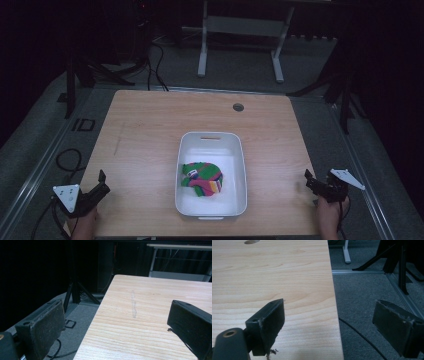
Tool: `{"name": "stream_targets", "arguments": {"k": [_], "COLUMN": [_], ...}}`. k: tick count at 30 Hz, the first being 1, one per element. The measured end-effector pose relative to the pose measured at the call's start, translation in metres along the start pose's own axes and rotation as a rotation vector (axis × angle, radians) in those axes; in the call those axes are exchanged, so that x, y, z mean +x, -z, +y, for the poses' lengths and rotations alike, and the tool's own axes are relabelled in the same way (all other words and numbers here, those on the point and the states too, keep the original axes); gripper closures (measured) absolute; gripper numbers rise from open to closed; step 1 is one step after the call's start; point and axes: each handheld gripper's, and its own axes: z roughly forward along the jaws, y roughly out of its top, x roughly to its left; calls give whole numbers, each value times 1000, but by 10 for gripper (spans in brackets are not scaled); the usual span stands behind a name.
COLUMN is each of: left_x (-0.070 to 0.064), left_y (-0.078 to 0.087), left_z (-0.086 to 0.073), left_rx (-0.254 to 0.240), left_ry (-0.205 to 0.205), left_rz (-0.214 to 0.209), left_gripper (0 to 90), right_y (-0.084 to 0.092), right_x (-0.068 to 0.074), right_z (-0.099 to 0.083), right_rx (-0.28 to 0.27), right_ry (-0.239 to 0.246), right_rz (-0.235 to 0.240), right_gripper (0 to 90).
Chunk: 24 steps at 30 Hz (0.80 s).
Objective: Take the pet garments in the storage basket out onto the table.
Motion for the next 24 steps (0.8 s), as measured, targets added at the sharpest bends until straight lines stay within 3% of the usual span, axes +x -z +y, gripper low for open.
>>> {"name": "stream_targets", "arguments": {"k": [6, 14, 17, 19, 21, 22, 24], "left_x": [1, 1, 1, 1, 1, 1, 2], "left_y": [0, 0, 0, 0, 0, 0, 0], "left_z": [0, 0, 0, 0, 0, 0, 0], "left_rx": [5, 6, 6, 6, 8, 8, 9], "left_ry": [5, 9, 7, 9, 10, 10, 10], "left_rz": [-4, -3, -4, -4, -5, -5, -6], "left_gripper": [19, 19, 19, 19, 19, 19, 19], "right_y": [-2, -6, -8, -10, -10, -10, -10], "right_x": [-1, 1, -2, -3, -5, -5, -6], "right_z": [1, 2, 3, 4, 4, 4, 5], "right_rx": [33, 74, 91, 120, 125, 125, 140], "right_ry": [-16, 16, 14, 40, 45, 45, 110], "right_rz": [-4, 34, 94, 123, 191, 191, 262], "right_gripper": [105, 105, 105, 105, 105, 105, 133]}}
